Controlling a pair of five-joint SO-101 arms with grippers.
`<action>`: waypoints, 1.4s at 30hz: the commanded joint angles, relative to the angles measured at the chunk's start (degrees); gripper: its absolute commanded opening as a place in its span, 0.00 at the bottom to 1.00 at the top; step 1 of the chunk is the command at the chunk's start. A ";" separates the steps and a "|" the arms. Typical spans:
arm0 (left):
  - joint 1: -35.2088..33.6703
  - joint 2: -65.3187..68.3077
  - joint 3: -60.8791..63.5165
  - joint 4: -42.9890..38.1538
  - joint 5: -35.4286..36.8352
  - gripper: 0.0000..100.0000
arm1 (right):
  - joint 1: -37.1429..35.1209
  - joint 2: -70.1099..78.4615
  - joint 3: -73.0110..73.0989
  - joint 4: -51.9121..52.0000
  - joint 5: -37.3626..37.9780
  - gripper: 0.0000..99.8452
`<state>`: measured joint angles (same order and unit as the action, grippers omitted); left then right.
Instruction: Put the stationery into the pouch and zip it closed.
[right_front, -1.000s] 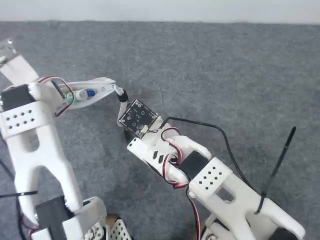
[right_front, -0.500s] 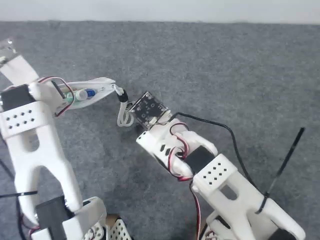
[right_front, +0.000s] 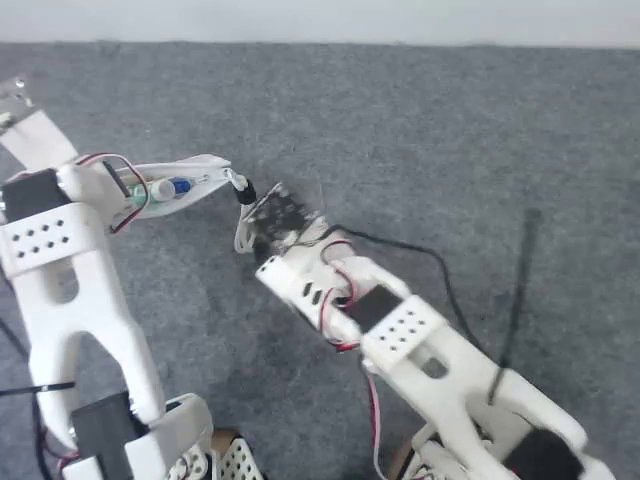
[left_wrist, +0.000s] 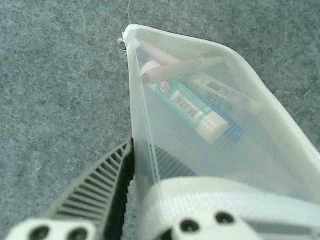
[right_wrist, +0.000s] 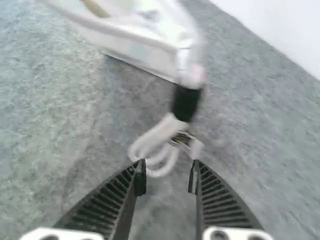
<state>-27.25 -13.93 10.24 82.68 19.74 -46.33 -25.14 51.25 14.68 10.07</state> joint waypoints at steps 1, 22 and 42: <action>0.09 -0.18 -0.31 -1.41 0.44 0.01 | -1.10 4.09 -1.41 -10.24 -0.79 0.14; 0.09 -0.18 -0.22 -1.41 0.44 0.01 | 0.66 17.71 -1.41 -37.32 -0.53 0.13; 0.09 -0.18 -0.13 -1.41 0.44 0.01 | 2.51 17.63 -0.88 -37.85 -0.70 0.13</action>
<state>-27.34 -13.93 10.24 82.68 19.74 -44.92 -6.68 52.04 -21.71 10.07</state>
